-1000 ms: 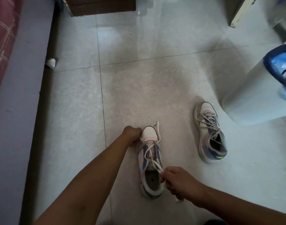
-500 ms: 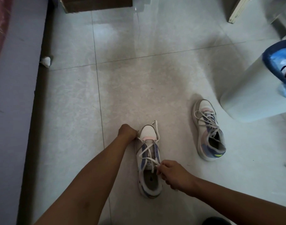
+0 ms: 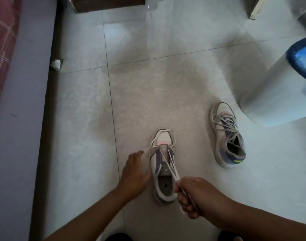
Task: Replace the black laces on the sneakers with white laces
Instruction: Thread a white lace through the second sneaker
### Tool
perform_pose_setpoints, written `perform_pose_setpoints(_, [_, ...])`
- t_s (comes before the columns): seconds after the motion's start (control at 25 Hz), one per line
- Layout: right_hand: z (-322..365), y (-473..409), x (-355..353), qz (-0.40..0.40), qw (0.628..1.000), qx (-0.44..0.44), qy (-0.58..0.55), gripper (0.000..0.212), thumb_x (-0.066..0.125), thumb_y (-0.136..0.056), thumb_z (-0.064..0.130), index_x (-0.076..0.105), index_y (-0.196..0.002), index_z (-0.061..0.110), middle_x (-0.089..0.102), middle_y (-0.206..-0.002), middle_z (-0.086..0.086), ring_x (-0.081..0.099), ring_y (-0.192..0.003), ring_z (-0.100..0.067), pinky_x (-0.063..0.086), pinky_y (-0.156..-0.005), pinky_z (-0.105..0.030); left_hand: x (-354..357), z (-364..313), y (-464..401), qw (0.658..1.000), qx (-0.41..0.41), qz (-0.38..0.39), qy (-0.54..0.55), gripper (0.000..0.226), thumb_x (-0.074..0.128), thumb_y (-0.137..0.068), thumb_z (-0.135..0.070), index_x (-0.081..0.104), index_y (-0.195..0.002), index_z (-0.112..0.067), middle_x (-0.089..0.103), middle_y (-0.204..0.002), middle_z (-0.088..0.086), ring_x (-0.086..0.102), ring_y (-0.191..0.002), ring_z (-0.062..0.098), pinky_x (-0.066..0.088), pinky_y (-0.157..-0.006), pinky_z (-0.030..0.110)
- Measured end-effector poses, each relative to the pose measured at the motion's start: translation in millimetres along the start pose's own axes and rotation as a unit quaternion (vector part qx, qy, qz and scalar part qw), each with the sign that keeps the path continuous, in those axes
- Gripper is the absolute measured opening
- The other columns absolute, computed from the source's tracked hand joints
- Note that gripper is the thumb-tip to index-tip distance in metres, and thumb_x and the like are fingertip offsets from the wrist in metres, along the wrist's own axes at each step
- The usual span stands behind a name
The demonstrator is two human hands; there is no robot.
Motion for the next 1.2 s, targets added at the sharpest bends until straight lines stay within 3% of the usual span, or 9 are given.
perform_pose_setpoints(0.12, [6, 7, 12, 0.006, 0.999, 0.014, -0.039, 0.014, 0.041, -0.088, 0.012, 0.051, -0.078, 0.010, 0.038, -0.049, -0.002, 0.029, -0.040, -0.012, 0.021, -0.039, -0.017, 50, -17, 29, 0.993, -0.079, 0.086, 0.017, 0.105, 0.055, -0.074, -0.063, 0.001, -0.147, -0.010, 0.009, -0.151, 0.002, 0.016, -0.139, 0.018, 0.020, -0.110, 0.029])
perform_pose_setpoints(0.2, [12, 10, 18, 0.002, 0.999, 0.015, -0.041, 0.011, 0.041, -0.089, 0.013, 0.050, -0.081, 0.011, 0.035, -0.049, 0.000, 0.026, -0.039, -0.010, 0.018, -0.038, -0.017, 55, -29, 26, 0.994, -0.099, 0.037, 0.016, 0.095, 0.051, -0.086, -0.049, -0.005, -0.148, -0.005, 0.003, -0.156, 0.009, 0.012, -0.143, 0.023, 0.016, -0.116, 0.035])
perform_pose_setpoints(0.32, [15, 18, 28, -0.003, 0.998, 0.018, -0.067, 0.012, 0.039, -0.092, 0.014, 0.047, -0.084, 0.012, 0.031, -0.046, 0.003, 0.021, -0.037, -0.007, 0.014, -0.035, -0.014, 59, -32, 11, 0.981, -0.138, 0.022, 0.131, 0.071, 0.054, -0.091, -0.019, 0.014, -0.146, 0.003, 0.020, -0.150, 0.018, 0.026, -0.138, 0.030, 0.025, -0.113, 0.038])
perform_pose_setpoints(0.48, [7, 47, 52, 0.058, 0.996, 0.032, -0.058, 0.019, 0.038, -0.095, 0.015, 0.048, -0.079, 0.010, 0.030, -0.042, 0.002, 0.022, -0.031, -0.008, 0.017, -0.034, -0.012, 28, -27, -11, 0.974, -0.154, -0.098, 0.133, 0.073, 0.072, -0.076, -0.027, 0.032, -0.133, -0.006, 0.036, -0.133, 0.011, 0.040, -0.123, 0.028, 0.038, -0.092, 0.029])
perform_pose_setpoints(0.84, [10, 60, 49, 0.055, 0.998, -0.004, -0.002, 0.032, 0.043, -0.093, 0.009, 0.052, -0.063, 0.004, 0.035, -0.037, -0.006, 0.030, -0.030, -0.013, 0.025, -0.037, -0.016, 11, 1, -38, 0.974, -0.213, -0.035, 0.068, 0.086, 0.072, -0.075, -0.045, 0.030, -0.140, -0.007, 0.032, -0.142, 0.013, 0.033, -0.131, 0.029, 0.035, -0.105, 0.037])
perform_pose_setpoints(0.96, [5, 48, 42, 0.073, 0.996, -0.010, 0.046, 0.031, 0.044, -0.093, 0.012, 0.056, -0.065, 0.005, 0.041, -0.040, -0.007, 0.035, -0.033, -0.013, 0.028, -0.039, -0.017, 2, 25, -24, 0.919, -0.288, -0.085, 0.255, 0.039, 0.056, -0.090, -0.029, 0.051, -0.125, -0.012, 0.055, -0.119, 0.007, 0.055, -0.106, 0.022, 0.047, -0.088, 0.033])
perform_pose_setpoints(1.04, [3, 31, 32, 0.097, 0.954, -0.044, 0.279, 0.034, 0.047, -0.094, 0.024, 0.062, -0.067, 0.009, 0.054, -0.051, -0.001, 0.048, -0.045, -0.010, 0.039, -0.048, -0.021, -1, 27, -13, 0.881, -0.303, -0.097, 0.351, 0.017, 0.043, -0.096, -0.023, 0.059, -0.097, -0.016, 0.061, -0.087, 0.004, 0.059, -0.078, 0.017, 0.049, -0.070, 0.031])
perform_pose_setpoints(1.12, [22, -3, 17, 0.077, 0.835, -0.125, 0.531, 0.039, 0.047, -0.094, 0.033, 0.060, -0.070, 0.005, 0.053, -0.060, -0.002, 0.050, -0.060, -0.013, 0.040, -0.063, -0.025, -24, 22, -21, 0.917, -0.245, -0.118, 0.292, 0.019, 0.041, -0.096, -0.024, 0.055, -0.084, -0.020, 0.061, -0.082, 0.002, 0.060, -0.076, 0.019, 0.050, -0.070, 0.034])
perform_pose_setpoints(1.2, [74, -44, -3, -0.042, 0.791, -0.212, 0.572, 0.031, 0.047, -0.096, 0.026, 0.059, -0.072, 0.008, 0.056, -0.069, -0.003, 0.054, -0.074, -0.019, 0.035, -0.067, -0.028, -52, 21, -44, 0.949, -0.184, -0.150, 0.206, 0.018, 0.042, -0.097, -0.023, 0.057, -0.088, -0.017, 0.064, -0.093, 0.005, 0.062, -0.085, 0.022, 0.049, -0.077, 0.036])
Point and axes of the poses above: each hand's wrist, its own y-axis away from the middle knuckle, its own x-axis out of the palm, z = x × y, the point moved 8 cm from there along -y, towards the middle knuckle
